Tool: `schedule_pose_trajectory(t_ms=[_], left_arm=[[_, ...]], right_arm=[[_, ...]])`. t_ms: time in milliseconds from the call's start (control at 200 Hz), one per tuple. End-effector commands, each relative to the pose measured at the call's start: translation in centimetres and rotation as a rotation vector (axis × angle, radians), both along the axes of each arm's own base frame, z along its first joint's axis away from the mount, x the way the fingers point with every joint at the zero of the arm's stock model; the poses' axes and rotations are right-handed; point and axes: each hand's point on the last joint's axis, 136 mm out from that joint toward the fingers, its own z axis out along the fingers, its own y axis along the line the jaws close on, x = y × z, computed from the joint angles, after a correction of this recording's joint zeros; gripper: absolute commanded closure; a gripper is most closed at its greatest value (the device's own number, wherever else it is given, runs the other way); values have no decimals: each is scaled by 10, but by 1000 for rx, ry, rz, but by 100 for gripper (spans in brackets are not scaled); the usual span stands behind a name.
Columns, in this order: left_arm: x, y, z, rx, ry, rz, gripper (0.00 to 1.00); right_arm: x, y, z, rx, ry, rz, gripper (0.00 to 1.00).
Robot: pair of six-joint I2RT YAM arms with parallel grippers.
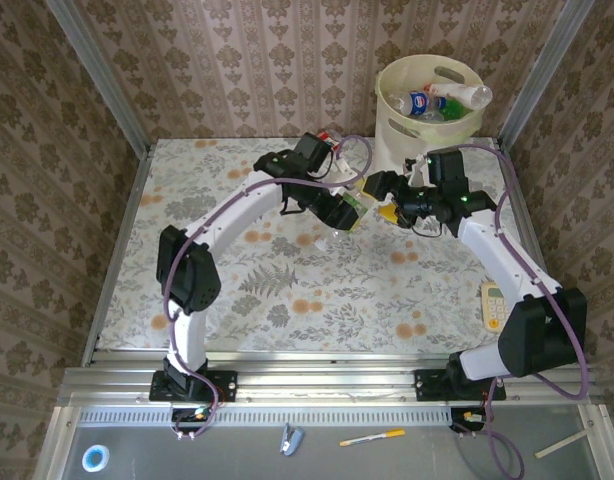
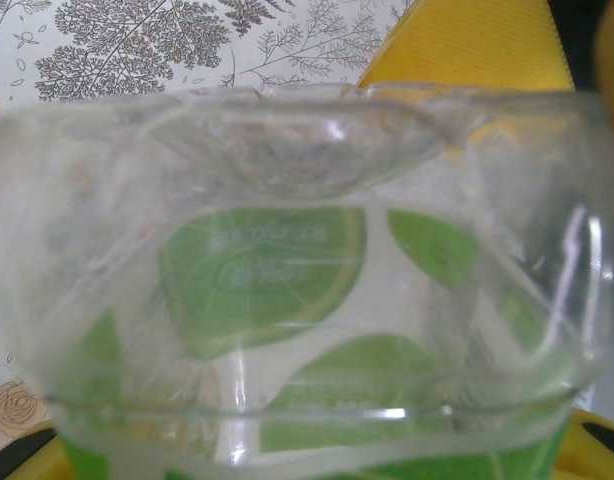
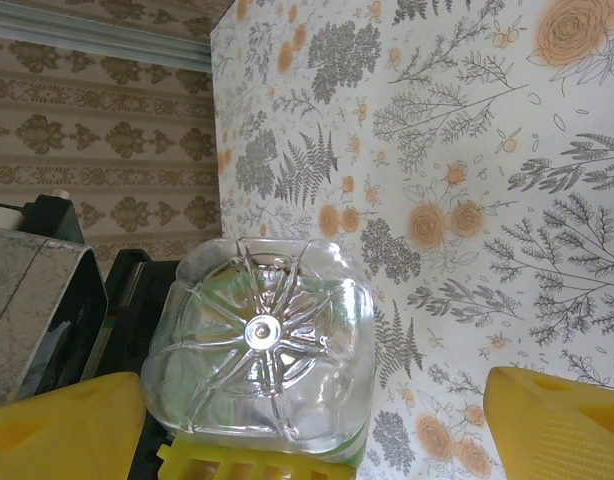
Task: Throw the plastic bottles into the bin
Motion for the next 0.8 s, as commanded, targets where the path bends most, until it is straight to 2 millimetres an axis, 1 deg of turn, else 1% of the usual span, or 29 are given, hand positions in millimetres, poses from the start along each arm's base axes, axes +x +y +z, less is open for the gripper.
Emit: schedule_pose_trajectory(t_ms=[0,115,185,265,370,445,580,660,795], left_arm=[[-14,-20,16,-83,-26,-100,58],[1,-18,27,-167,6,-52,58],[3,-18,32,-178,-5,-57,58],[0,-20,32,-178,17,-80,59],[-3,-21,24,-173,47,-91,59],[-7,-22,23,-173,49,-97,59],[-7,-24,23,-182,63,-101,59],[-9,-25,26,-190,63,-107,59],[-17,-29,27,-209,98,-135,59]], right_arm=[[4,14,7,2,-29,20,12],[-1,12,7,3,-34,16,12],[-3,12,7,7,-39,14,12],[-2,13,8,18,-45,13,13],[0,14,10,25,-59,15,13],[0,15,12,28,-61,19,13],[-1,18,14,42,-69,33,14],[-1,18,12,41,-64,31,14],[0,22,13,49,-72,40,16]])
